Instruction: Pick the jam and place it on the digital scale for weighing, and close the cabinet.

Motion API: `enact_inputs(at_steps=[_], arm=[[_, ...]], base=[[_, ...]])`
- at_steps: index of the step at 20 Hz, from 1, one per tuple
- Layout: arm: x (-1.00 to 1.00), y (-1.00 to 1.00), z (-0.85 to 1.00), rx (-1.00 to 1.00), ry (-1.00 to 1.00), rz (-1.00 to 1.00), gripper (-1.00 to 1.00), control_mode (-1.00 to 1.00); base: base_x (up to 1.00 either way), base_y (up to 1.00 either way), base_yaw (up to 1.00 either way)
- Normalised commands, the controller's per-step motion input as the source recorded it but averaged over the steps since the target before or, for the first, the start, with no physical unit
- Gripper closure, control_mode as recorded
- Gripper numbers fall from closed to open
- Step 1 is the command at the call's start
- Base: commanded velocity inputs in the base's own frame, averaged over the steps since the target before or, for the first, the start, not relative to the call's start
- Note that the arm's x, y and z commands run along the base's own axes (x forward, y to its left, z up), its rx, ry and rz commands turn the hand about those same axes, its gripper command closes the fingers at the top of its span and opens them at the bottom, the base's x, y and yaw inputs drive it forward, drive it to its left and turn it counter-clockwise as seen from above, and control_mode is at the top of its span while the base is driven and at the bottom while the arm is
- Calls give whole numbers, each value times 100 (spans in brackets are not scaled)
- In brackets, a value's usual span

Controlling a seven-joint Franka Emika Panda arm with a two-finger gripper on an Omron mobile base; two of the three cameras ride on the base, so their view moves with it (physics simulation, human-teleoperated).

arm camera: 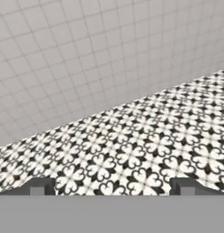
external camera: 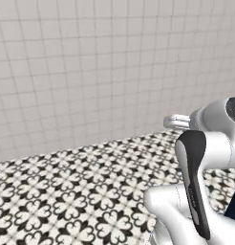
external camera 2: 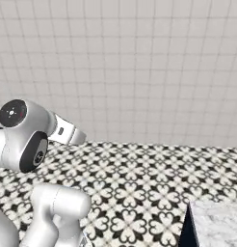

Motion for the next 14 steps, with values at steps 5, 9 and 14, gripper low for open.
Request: enact_inputs(at_steps=[5,9,14], arm=[[0,0,0,0,0,0,-100,100],[0,0,0,0,0,0,-100,100],[0,0,0,0,0,0,-100,100]], base=[[0,31,97],[0,33,96],[0,31,96]])
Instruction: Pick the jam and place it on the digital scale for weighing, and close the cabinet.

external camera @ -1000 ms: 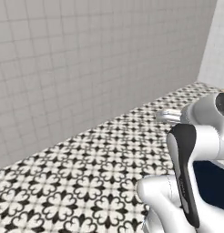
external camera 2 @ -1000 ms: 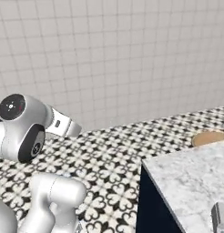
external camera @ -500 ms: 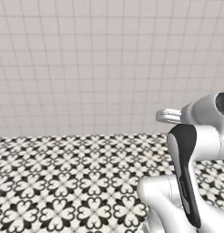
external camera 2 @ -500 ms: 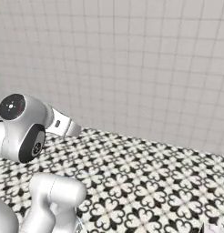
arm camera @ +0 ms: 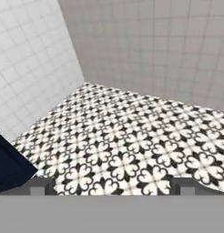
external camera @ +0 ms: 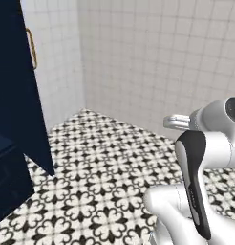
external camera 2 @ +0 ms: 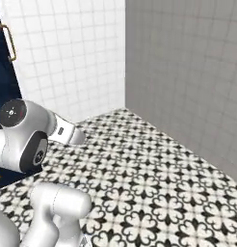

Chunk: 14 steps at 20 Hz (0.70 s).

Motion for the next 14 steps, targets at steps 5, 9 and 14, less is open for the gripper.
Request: enact_inputs(at_steps=[5,9,14], arm=[[0,0,0,0,0,0,-100,100],[0,0,0,0,0,0,-100,100],[0,0,0,0,0,0,-100,100]], base=[[0,26,97],[0,25,96],[0,31,92]])
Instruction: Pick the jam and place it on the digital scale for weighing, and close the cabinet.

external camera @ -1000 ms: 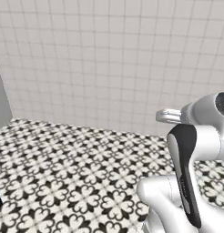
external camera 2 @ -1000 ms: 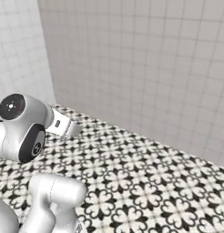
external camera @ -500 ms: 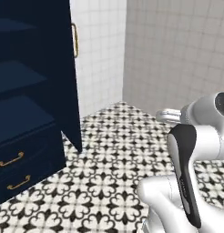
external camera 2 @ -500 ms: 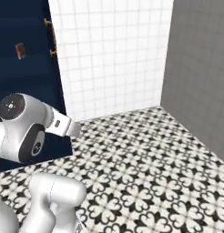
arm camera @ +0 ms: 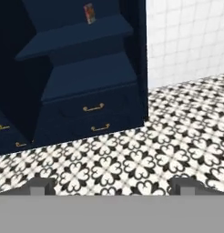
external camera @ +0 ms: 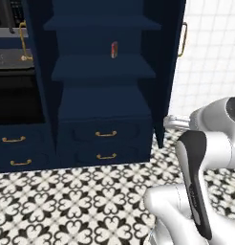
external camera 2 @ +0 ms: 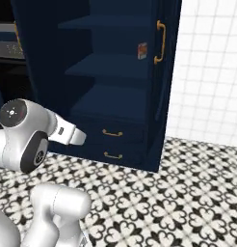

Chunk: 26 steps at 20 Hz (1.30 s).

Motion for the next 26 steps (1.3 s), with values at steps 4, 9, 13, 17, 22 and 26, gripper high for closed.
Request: enact_inputs(at_steps=[4,9,13,17,22,26], arm=[[0,0,0,0,0,0,-100,100],[0,0,0,0,0,0,-100,100],[0,0,0,0,0,0,-100,100],[0,0,0,0,0,0,-100,100],[0,0,0,0,0,0,-100,100],[0,0,0,0,0,0,-100,100]], base=[[31,46,66],[81,5,11],[41,-5,-6],[14,35,-31],[8,21,-36],[11,75,-24]])
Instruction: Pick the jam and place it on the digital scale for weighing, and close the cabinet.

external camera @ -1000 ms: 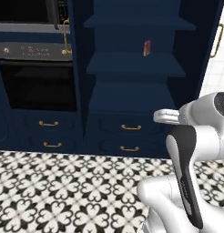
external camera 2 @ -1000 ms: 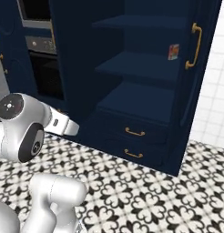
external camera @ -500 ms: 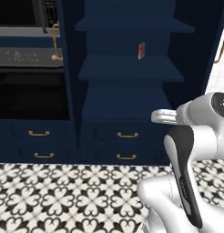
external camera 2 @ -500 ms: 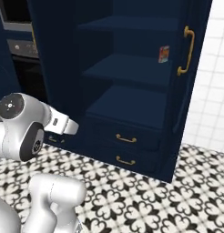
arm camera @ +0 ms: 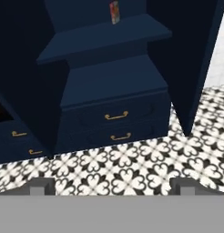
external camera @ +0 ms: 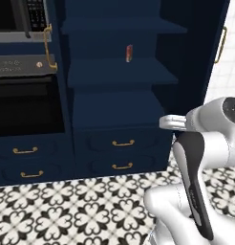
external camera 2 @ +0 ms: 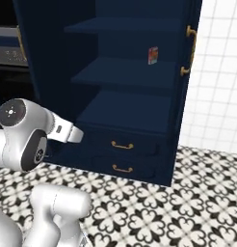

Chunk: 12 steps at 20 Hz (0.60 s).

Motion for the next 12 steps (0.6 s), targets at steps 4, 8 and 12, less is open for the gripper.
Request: enact_inputs(at_steps=[4,8,12], arm=[[0,0,0,0,0,0,-100,100],[0,0,0,0,0,0,-100,100],[0,0,0,0,0,0,-100,100]], base=[[48,49,-17],[58,15,-8],[32,-37,0]])
